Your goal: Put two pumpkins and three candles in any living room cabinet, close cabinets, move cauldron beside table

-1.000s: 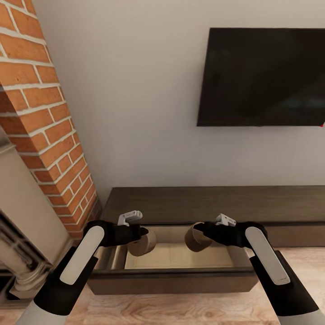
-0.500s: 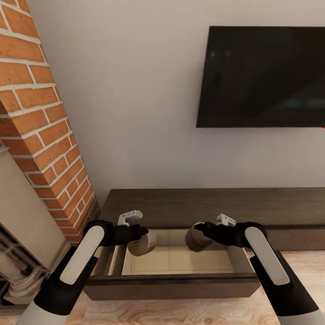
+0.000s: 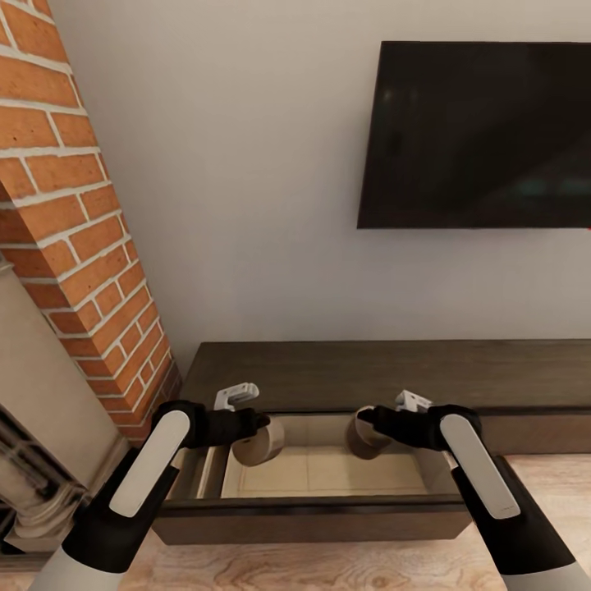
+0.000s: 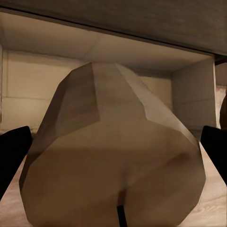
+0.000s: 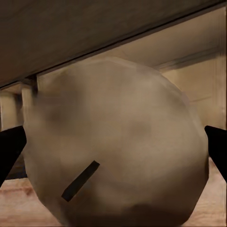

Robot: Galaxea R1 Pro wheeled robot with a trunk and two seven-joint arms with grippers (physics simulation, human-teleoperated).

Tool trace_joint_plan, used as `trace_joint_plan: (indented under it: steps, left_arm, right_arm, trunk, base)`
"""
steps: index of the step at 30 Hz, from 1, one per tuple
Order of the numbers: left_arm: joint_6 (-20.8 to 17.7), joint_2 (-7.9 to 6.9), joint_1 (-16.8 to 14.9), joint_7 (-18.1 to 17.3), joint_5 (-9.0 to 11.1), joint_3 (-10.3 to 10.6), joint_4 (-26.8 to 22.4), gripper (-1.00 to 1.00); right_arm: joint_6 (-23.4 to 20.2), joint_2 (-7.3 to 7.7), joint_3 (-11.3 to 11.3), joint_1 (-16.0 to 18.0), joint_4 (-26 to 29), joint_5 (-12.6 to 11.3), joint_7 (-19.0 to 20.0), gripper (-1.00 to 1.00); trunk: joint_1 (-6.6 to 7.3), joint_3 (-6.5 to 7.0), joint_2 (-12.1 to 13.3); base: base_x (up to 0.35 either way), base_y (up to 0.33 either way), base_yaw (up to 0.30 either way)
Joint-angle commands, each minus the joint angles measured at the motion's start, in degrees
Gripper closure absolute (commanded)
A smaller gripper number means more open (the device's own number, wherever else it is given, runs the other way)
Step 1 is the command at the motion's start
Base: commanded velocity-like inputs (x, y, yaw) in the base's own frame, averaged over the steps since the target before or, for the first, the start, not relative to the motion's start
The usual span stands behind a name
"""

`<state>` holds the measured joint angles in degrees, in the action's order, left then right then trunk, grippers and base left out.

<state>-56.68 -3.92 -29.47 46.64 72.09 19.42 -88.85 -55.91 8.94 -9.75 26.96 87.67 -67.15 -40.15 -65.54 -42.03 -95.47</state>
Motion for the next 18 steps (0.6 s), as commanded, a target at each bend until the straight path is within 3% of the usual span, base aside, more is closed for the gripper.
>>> trace_joint_plan:
  steps: [1, 4, 10, 14, 18]
  left_arm:
    - [0.1, -0.04, -0.1, 0.7, 0.4, 0.2, 0.0, 1.00]
    - [0.1, -0.01, -0.1, 0.9, 0.3, 0.3, 0.1, 1.00]
    - [0.2, 0.05, -0.1, 0.9, -0.2, 0.4, 0.2, 1.00]
    - [0.4, 0.05, -0.1, 0.9, -1.0, 0.4, 0.3, 1.00]
    - [1.9, 0.10, -0.1, 0.8, -1.1, 1.4, 0.3, 1.00]
  right_arm:
    - [0.1, 0.00, -0.1, 0.0, 0.0, 0.5, -0.5, 1.00]
    - [0.4, -0.04, -0.3, 0.0, 0.0, 3.4, -0.3, 1.00]
    - [3.1, -0.06, -2.0, 0.0, -0.8, 4.8, 2.6, 1.00]
    - [4.0, -0.30, -5.1, 0.1, -4.4, 6.8, 3.2, 1.00]
    - [6.7, -1.90, -8.3, 0.2, -6.3, 9.8, 3.3, 1.00]
  trunk:
    - [-0.22, -0.24, -0.4]
    - [-0.88, -0.78, -1.6]
    - [-2.20, -1.85, -4.1]
    - [-3.08, -2.57, -5.7]
    - [-3.96, -3.29, -7.3]
  base:
    - [0.000, 0.000, 0.000]
    - [0.000, 0.000, 0.000]
    - [0.000, 0.000, 0.000]
    - [0.000, 0.000, 0.000]
    - [0.000, 0.000, 0.000]
